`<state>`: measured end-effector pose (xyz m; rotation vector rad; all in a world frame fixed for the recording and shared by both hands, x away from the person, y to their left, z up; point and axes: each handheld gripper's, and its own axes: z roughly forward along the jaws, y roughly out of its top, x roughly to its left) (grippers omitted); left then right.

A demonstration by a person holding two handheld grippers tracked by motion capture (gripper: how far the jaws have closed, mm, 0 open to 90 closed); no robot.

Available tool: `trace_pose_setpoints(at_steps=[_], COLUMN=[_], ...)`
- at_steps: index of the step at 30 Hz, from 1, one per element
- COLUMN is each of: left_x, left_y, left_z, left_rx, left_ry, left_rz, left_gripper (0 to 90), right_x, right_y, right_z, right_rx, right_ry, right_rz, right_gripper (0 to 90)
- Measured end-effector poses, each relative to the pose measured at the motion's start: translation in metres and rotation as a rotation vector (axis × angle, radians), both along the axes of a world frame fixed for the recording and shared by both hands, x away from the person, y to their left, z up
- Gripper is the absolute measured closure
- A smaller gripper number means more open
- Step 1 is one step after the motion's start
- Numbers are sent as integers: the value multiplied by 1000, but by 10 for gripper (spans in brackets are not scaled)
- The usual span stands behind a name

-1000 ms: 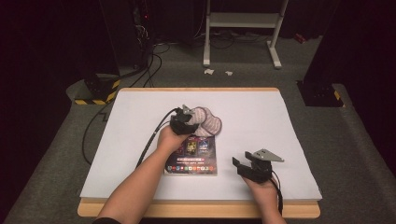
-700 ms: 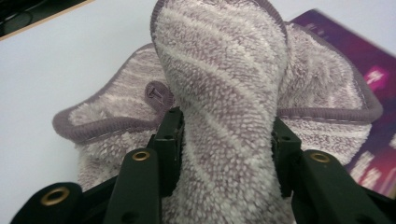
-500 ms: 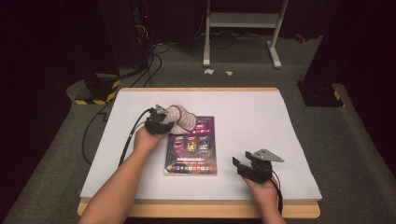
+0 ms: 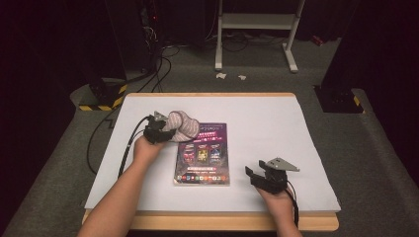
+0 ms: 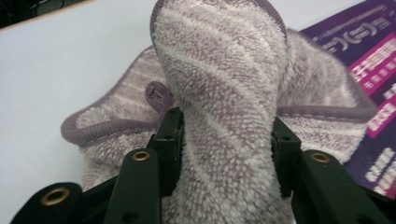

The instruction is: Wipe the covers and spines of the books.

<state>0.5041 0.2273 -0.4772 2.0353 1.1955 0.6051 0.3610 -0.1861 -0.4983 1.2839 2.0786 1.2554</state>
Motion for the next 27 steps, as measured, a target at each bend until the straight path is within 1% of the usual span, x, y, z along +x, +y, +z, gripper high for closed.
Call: trace_pose_setpoints(at_steps=[2,5,6,11,16,18,20,27], left_x=[-2,-5,-6,-10,-21,-26,-32,-46], left_y=[0,4,5,25,48,57,66,91], left_z=[5,11,12,22,29,29,28,15], left_rx=[-8,7,5,15,19,19,6,-16], left_ry=[-15,-27,-28,-47,-60,-62,-64,-17], left_rz=[-5,-10,-7,23,50,61,75,110], left_gripper=[576,576,577,576,576,576,576,575], right_x=[0,0,0,0,0,0,0,0], right_y=[0,0,0,1,2,2,3,6], right_z=[0,0,0,0,0,0,-1,-1], right_rx=[-1,-1,0,-2,-5,-5,-7,-13], right_ry=[1,0,0,1,-1,2,3,6], right_rz=[0,0,-1,2,5,4,8,12], right_gripper=[369,369,369,369,370,369,374,373])
